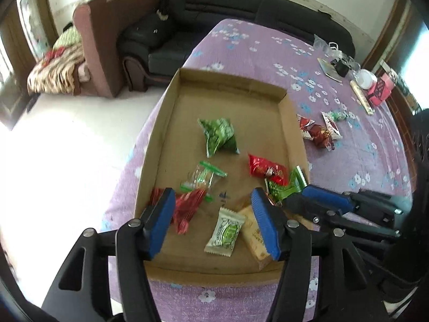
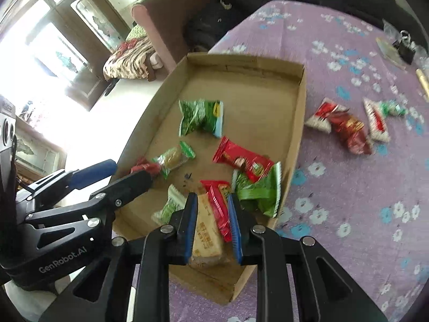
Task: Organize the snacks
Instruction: 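Carry both packets over the cardboard box and open both tools to drop them, then grasp a white-and-red packet with the right tool while the left tool grasps a red foil candy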
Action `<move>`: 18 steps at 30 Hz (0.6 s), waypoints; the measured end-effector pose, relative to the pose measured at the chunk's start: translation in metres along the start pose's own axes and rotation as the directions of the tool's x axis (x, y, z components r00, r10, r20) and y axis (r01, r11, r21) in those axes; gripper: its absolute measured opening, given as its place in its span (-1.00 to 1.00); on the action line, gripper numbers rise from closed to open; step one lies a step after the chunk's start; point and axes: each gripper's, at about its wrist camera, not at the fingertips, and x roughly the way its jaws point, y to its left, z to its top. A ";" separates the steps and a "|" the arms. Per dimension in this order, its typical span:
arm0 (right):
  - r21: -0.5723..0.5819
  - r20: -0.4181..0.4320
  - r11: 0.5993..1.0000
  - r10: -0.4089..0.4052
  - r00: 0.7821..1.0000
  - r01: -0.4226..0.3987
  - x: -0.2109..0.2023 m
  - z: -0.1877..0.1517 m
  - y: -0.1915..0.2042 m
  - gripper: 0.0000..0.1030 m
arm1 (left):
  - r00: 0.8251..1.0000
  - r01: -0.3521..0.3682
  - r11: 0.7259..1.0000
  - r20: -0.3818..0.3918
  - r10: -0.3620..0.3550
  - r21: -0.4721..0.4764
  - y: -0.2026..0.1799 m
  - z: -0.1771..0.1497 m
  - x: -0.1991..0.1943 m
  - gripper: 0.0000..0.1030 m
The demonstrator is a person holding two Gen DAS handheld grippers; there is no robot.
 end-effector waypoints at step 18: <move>0.114 0.053 0.986 -0.128 0.990 0.121 -0.034 -0.006 -0.075 -0.55 | 1.000 -0.018 0.995 -0.013 0.020 0.102 -0.056 0.008 0.009 0.18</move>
